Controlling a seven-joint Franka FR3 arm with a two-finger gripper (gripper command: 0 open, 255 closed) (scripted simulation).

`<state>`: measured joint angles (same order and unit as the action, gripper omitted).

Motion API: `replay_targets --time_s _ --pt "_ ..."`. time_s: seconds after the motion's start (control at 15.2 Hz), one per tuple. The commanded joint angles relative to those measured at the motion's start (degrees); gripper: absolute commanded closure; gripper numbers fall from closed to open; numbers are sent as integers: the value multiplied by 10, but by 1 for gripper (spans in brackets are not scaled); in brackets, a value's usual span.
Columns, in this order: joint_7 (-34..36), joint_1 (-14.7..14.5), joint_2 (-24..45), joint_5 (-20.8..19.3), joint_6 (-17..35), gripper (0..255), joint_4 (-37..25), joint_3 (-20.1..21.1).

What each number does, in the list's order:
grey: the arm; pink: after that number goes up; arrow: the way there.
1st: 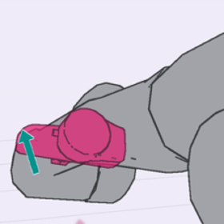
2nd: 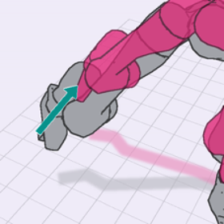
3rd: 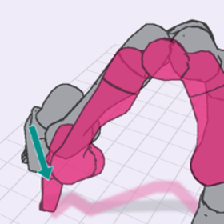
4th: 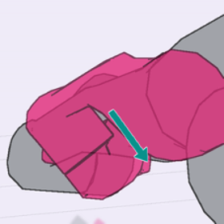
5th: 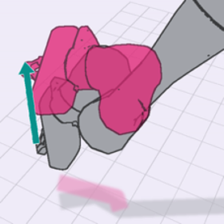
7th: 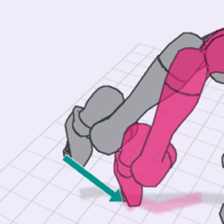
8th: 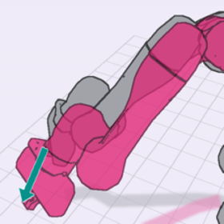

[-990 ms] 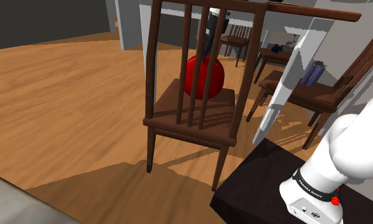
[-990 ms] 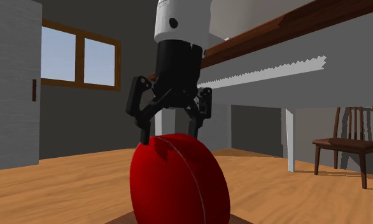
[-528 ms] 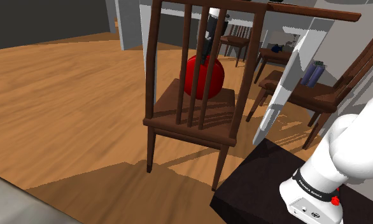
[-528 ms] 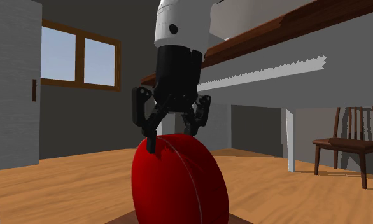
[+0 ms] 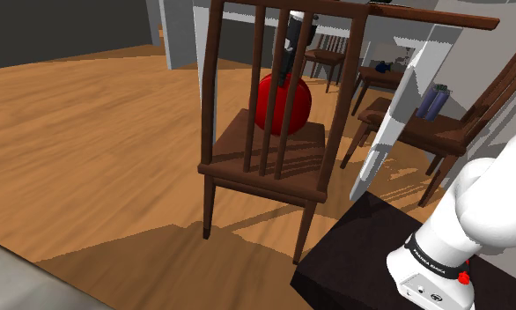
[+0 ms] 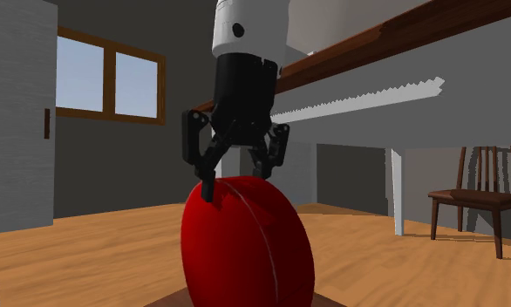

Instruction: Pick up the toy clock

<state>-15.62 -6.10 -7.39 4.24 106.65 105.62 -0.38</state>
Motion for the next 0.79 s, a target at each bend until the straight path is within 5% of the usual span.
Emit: replay_targets --time_s 0.0,0.73 --pt "2 0 0 0 -14 255 -15 1" --pt "8 0 18 -1 -102 255 -121 0"
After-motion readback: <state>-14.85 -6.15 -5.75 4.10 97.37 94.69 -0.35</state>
